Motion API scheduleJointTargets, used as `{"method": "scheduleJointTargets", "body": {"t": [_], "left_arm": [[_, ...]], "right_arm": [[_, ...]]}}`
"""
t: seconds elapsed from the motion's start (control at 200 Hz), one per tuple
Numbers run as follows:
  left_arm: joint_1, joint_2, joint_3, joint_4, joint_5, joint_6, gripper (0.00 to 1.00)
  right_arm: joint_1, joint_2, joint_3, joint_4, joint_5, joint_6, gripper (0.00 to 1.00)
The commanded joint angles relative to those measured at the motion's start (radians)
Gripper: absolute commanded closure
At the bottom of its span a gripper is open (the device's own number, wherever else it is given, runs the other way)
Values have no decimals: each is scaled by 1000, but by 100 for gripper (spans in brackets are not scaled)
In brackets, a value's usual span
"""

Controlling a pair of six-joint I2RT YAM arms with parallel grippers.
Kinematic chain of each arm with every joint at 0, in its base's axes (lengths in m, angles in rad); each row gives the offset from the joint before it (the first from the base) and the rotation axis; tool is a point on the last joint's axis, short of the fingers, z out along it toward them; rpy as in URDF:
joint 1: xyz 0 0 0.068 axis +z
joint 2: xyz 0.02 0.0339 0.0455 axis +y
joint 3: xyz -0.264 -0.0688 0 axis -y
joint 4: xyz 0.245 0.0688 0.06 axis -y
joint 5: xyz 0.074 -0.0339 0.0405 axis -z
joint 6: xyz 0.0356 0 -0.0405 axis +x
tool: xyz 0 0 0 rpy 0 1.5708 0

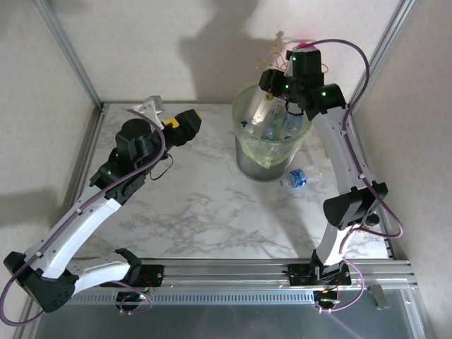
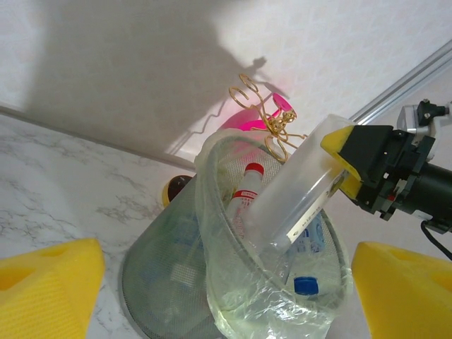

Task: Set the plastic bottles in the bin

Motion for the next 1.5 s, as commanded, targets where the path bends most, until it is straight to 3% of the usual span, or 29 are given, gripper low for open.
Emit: {"method": "scheduleJointTargets", "body": {"t": [0.0,0.17,0.385,0.466,0.591,0.681,0.806,0.996,1.352,1.497], "left_arm": [[-6,-10,-7,-7,-11,7,10],[-6,2,-6,-6,-3,7,10],[-6,9,1,-17,2,1,10],[-6,0,-9,-17,-3,1,10],[-6,-12,-25,-12,-12,1,10],[-7,-16,-21,-13,-14,2,10],[-7,-17,-21,-20,-22,3,10],[-7,-24,-27,-21,-16,-8,10],[-7,-73,-68,-38,-31,-26,10],[-6,-81,-73,-58,-38,-13,10]], "right_arm": [[0,38,62,-44,-60,-24,66],[1,128,77,-92,-155,2,59],[0,196,226,-162,-31,28,29],[0,161,238,-143,1,26,25],[-2,55,118,-51,59,33,22],[-3,20,78,-26,82,20,26],[8,38,93,-24,-10,-12,51],[47,103,77,-58,-106,-19,75],[62,77,-155,-1,-95,8,76],[61,60,-169,-4,-89,-1,75]]}}
